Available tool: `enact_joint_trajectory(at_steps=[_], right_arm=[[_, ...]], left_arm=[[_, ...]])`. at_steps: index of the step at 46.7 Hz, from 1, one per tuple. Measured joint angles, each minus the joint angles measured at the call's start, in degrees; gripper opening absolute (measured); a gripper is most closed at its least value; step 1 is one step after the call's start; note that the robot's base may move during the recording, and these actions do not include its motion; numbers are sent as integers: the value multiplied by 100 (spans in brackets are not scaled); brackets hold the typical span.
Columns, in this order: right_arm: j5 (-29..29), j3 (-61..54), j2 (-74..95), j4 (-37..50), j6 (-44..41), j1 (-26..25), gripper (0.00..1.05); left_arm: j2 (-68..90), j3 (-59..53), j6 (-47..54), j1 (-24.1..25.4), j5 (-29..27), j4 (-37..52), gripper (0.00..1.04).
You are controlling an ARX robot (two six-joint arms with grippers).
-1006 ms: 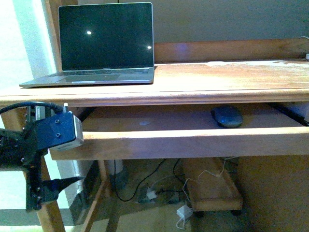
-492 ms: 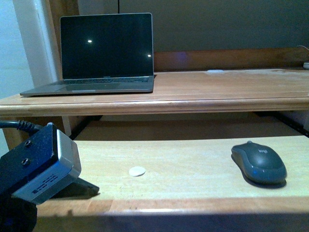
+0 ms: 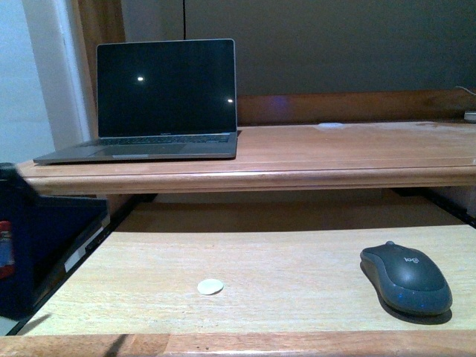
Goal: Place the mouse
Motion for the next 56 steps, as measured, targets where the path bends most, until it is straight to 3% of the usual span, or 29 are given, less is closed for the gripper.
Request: enact_joint_trajectory(at_steps=[9, 12, 14, 23, 28, 31, 34, 43, 56], right_arm=[[0, 0, 0, 0, 0, 0, 97], [0, 0, -2, 0, 0, 0, 97], [2, 0, 0, 0, 0, 0, 97], [-4, 0, 4, -7, 2, -4, 97], [-938, 249, 531, -546, 826, -192, 97], [-957, 354, 1010, -260, 1255, -160, 97], [-793, 535, 1541, 249, 1414, -46, 97], [-356, 1353, 3307, 1556, 1504, 903, 97], [337, 2396, 5119, 1530, 960, 2450, 97]], left_arm=[[-2549, -614, -697, -192, -890, -1821, 97], [-3770, -1025, -28, -448, -2076, -2004, 83], [-4085, -1137, 256, -378, -2184, -2013, 76], [-4529, -1486, 837, 186, -1716, -2024, 45], [-4651, -1606, 916, 450, -1478, -2024, 27], [-4760, -1670, 938, 933, -828, -2052, 14], [-4809, -1725, 953, 1290, -658, -2055, 4], [-4918, -1864, 975, 1403, -562, -2055, 3], [-5099, -2044, 975, 1410, -553, -2013, 3]])
